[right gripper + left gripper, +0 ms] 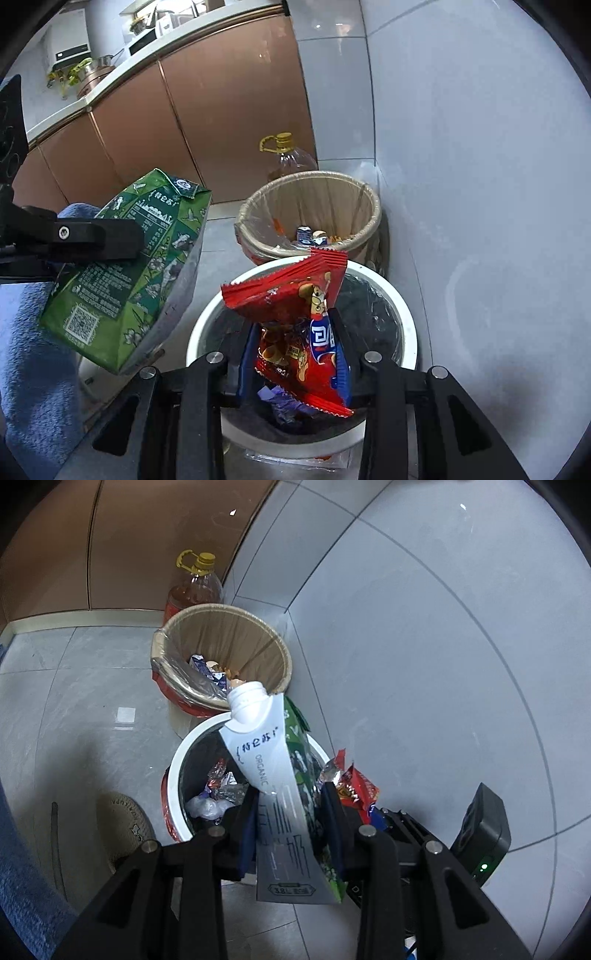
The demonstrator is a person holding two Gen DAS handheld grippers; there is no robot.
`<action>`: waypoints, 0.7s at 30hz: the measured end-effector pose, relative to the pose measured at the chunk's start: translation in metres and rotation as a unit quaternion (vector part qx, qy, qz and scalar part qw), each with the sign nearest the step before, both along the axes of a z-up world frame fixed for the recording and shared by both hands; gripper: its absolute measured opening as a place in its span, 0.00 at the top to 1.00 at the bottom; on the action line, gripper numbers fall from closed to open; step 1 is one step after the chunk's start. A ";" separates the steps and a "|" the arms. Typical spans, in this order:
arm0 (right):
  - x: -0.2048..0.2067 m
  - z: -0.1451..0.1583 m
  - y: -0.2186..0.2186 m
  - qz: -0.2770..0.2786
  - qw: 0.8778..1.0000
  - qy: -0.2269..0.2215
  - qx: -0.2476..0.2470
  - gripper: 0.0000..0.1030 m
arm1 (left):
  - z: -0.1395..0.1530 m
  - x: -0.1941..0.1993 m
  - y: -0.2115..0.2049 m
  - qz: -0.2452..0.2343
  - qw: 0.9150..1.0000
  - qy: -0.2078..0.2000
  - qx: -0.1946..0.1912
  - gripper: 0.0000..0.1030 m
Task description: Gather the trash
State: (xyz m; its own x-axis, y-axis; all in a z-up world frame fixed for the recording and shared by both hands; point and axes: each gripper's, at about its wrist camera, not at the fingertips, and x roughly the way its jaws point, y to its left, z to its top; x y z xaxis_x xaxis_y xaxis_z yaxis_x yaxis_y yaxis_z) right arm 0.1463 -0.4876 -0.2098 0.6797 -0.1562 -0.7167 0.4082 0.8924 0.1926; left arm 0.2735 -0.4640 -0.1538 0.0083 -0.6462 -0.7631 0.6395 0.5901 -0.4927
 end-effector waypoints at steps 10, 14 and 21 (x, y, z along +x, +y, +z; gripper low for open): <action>-0.002 -0.007 -0.010 -0.018 1.000 0.010 -0.004 0.49 | -0.024 0.011 -0.025 -0.002 1.000 0.020 0.022 0.69; -0.007 -0.007 -0.010 -0.022 1.000 0.008 -0.004 0.43 | -0.027 0.011 -0.025 -0.005 0.999 0.027 0.022 0.64; -0.008 -0.007 -0.010 -0.015 1.000 0.003 -0.002 0.31 | -0.025 0.010 -0.023 -0.002 0.999 0.031 0.020 0.59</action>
State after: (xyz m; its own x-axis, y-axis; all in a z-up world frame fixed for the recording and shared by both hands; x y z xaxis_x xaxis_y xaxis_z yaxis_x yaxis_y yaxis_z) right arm 0.1386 -0.4972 -0.2168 0.6708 -0.1789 -0.7197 0.4356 0.8805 0.1871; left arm 0.2839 -0.4869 -0.1791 -0.0423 -0.6154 -0.7871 0.6118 0.6069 -0.5074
